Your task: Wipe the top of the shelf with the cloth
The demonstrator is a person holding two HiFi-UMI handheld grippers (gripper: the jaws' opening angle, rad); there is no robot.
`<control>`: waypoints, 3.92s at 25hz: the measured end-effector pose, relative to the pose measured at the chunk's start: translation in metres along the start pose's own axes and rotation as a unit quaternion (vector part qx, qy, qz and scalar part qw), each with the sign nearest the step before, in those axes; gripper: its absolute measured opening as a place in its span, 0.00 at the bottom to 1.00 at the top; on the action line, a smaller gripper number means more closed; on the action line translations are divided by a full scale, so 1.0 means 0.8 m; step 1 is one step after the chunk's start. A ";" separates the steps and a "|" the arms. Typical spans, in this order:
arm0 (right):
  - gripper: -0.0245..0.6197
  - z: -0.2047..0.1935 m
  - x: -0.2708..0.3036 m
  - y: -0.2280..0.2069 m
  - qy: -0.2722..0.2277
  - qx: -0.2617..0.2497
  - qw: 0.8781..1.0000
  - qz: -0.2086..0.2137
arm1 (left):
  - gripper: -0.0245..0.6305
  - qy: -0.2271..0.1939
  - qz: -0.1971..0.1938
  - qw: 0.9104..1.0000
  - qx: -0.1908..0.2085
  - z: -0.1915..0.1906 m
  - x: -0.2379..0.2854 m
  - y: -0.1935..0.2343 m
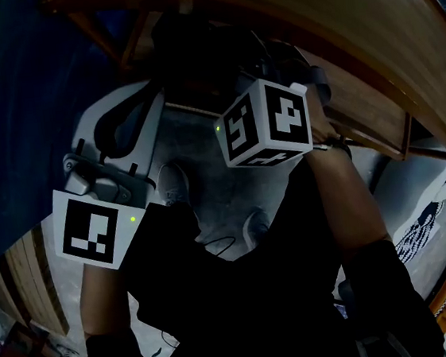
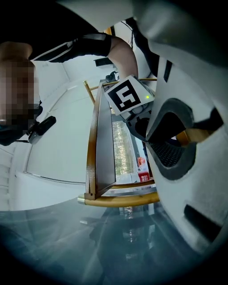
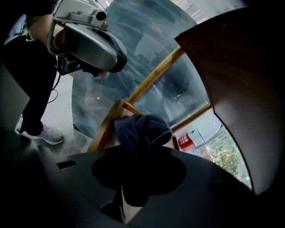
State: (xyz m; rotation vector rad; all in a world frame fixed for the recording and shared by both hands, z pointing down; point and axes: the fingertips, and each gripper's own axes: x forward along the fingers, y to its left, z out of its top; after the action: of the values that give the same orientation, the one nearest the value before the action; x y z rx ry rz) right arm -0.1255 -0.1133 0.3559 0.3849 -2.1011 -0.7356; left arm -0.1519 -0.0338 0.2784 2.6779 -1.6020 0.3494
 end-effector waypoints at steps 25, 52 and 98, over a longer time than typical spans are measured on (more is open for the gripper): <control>0.17 -0.084 -0.035 0.012 0.053 -0.012 0.998 0.021 | 0.07 0.005 -0.048 0.999 0.022 0.006 0.041 -0.049; 0.17 -0.303 -0.174 0.004 0.172 0.047 0.984 -0.010 | 0.07 -0.004 -0.129 0.990 0.061 0.048 0.144 -0.178; 0.17 -0.403 -0.317 -0.007 0.278 0.116 0.946 -0.123 | 0.07 -0.015 -0.215 0.975 0.053 0.053 0.200 -0.263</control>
State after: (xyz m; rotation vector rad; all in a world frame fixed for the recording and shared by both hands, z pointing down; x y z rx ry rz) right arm 0.2843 -0.1054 0.3425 0.8882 -1.6142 -0.4460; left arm 0.1122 -0.0773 0.2914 3.0171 -0.9857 0.3929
